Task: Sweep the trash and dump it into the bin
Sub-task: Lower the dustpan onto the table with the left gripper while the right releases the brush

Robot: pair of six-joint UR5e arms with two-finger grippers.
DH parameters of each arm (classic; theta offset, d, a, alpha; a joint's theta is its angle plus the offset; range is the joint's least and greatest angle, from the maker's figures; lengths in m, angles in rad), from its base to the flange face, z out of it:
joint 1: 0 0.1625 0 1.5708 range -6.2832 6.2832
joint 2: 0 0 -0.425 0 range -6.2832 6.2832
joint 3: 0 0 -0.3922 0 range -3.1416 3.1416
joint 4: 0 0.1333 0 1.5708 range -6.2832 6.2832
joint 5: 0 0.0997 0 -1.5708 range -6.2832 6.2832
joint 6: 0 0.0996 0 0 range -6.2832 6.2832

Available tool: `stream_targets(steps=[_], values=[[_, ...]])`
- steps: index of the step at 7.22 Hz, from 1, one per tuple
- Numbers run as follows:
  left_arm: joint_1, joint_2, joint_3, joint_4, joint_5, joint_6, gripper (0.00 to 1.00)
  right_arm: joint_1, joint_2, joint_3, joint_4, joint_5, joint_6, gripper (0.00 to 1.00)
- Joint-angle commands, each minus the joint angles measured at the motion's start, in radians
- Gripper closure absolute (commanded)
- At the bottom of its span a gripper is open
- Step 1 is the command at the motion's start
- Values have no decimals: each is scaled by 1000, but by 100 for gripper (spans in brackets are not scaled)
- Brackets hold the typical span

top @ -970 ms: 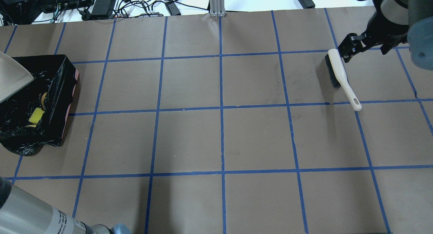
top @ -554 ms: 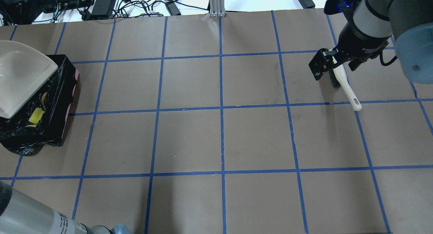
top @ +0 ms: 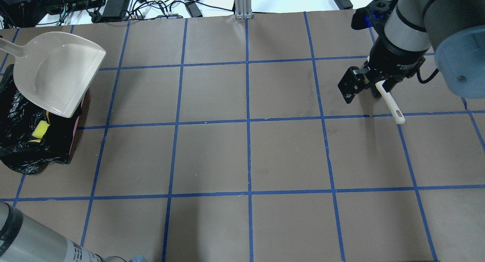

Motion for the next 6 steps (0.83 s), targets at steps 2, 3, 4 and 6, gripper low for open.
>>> stream_targets(steps=[2, 3, 4, 6], values=[[-119, -27, -60, -8, -19, -213, 89, 18, 4, 0, 14, -6, 2, 0], [-143, -40, -107, 7, -27, -283, 88, 26, 7, 0, 11, -3, 11, 0], [-166, -51, -129, 18, -35, -374, 88, 26, 9, 0, 12, -8, 11, 0], [-287, -71, -152, 20, -21, -621, 86, 26, 12, 0, 11, -2, 101, 0]])
